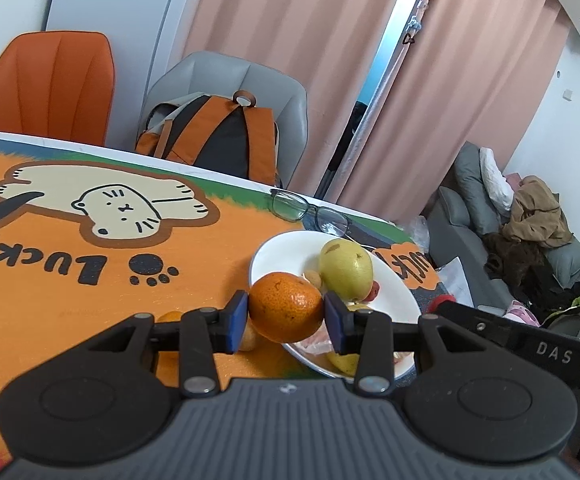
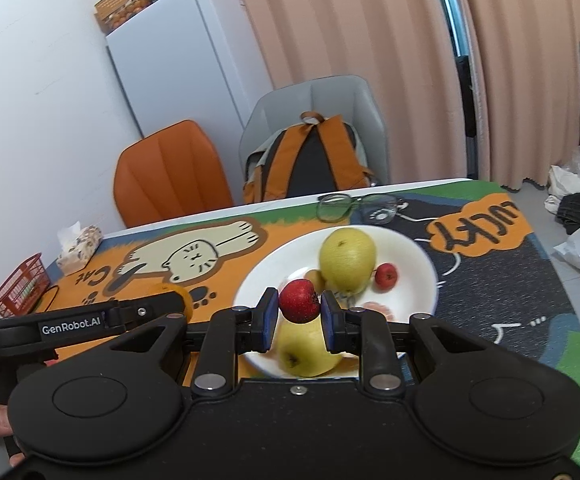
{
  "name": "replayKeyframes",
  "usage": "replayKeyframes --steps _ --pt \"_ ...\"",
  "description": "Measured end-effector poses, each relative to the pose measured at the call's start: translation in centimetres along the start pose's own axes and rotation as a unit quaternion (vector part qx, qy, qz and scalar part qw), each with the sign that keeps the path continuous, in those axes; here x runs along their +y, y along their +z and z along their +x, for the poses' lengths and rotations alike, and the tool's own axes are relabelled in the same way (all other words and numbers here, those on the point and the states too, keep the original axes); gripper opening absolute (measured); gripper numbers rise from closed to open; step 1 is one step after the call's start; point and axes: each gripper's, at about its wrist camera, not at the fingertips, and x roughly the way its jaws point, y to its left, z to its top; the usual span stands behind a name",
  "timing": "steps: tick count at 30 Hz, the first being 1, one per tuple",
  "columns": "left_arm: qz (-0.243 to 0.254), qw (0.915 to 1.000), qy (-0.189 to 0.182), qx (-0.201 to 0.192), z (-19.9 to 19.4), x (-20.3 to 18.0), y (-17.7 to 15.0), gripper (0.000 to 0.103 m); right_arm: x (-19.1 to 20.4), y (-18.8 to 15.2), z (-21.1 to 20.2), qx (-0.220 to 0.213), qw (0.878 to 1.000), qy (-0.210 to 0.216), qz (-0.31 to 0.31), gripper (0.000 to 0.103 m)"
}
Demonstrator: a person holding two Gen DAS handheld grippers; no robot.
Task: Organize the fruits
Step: 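Carry the red berry into the bowl with the right tool while the left tool places the tangerine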
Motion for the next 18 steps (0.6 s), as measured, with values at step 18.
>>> replayKeyframes --steps 18 --pt "0.004 0.9998 0.009 0.017 1.9 0.3 0.1 0.04 -3.0 0.9 2.9 0.006 0.999 -0.013 0.031 0.024"
